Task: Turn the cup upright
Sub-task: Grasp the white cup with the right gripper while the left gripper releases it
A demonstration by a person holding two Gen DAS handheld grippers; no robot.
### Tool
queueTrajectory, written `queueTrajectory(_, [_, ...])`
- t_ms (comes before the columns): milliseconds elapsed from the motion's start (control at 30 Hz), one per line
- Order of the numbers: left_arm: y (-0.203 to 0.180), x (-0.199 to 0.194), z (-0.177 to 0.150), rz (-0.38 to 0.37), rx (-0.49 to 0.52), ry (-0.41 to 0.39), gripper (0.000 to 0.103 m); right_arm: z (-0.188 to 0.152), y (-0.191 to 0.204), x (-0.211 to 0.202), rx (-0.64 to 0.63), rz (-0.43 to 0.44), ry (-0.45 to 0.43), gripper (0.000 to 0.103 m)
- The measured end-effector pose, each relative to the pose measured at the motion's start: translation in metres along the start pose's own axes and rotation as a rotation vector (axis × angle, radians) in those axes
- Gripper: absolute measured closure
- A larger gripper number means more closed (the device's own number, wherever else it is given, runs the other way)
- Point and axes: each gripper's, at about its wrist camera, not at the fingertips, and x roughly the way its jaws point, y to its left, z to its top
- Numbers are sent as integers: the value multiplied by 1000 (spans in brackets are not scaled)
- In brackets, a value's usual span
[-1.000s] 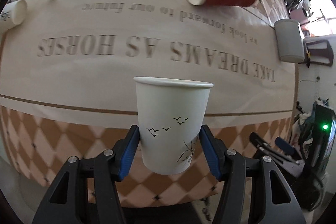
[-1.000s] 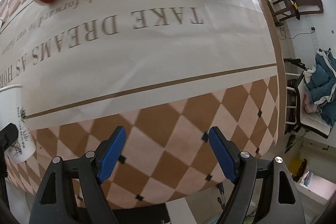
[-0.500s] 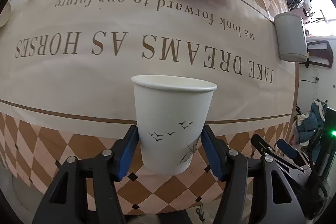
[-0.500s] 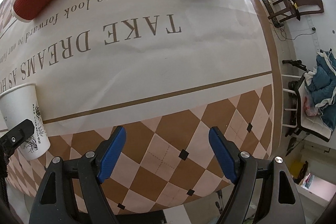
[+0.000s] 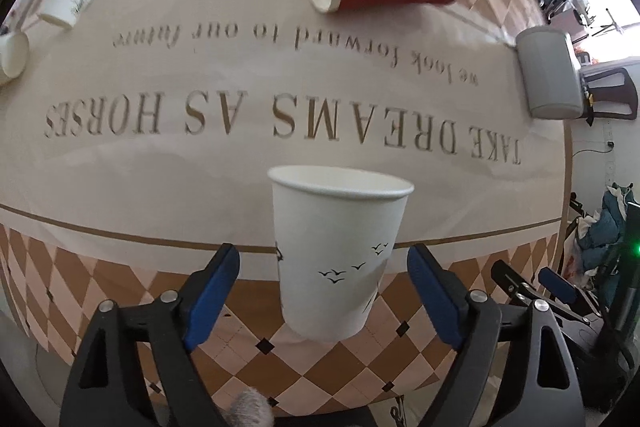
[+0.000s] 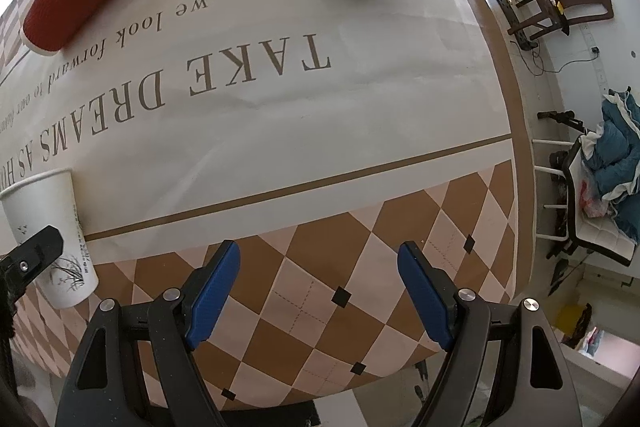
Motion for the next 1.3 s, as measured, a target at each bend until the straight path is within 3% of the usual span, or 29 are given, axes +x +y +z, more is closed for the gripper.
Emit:
queueTrajectory(33, [1, -7, 2, 2, 3, -20, 7, 0, -2, -1, 3, 3, -1, 20])
queueTrajectory(200, [15, -44, -1, 69, 34, -125, 5, 1, -13, -13, 23, 50, -13, 20])
queueTrajectory(400, [53, -73, -13, 305, 62, -260, 5, -1, -2, -31, 10, 201, -18, 20])
queueTrajectory(600, [95, -63, -23, 384, -41, -241, 5, -1, 43, -40, -101, 307, 2, 20])
queueTrajectory(867, [129, -30, -32, 390, -128, -193, 5, 5, 104, -37, -200, 355, 44, 20])
queueTrajectory(1000, [139, -21, -35, 376, -130, -168, 5, 4, 126, -34, -219, 326, 51, 21])
queueTrajectory(1100, [140, -20, -35, 373, -98, -173, 5, 10, 135, -29, -212, 310, 64, 26])
queueTrajectory(1200, [141, -21, -32, 366, -77, -179, 5, 13, 140, -22, -197, 280, 68, 38])
queueTrajectory(1300, [141, -22, -27, 363, -58, -183, 5, 13, 143, -22, -183, 272, 61, 38])
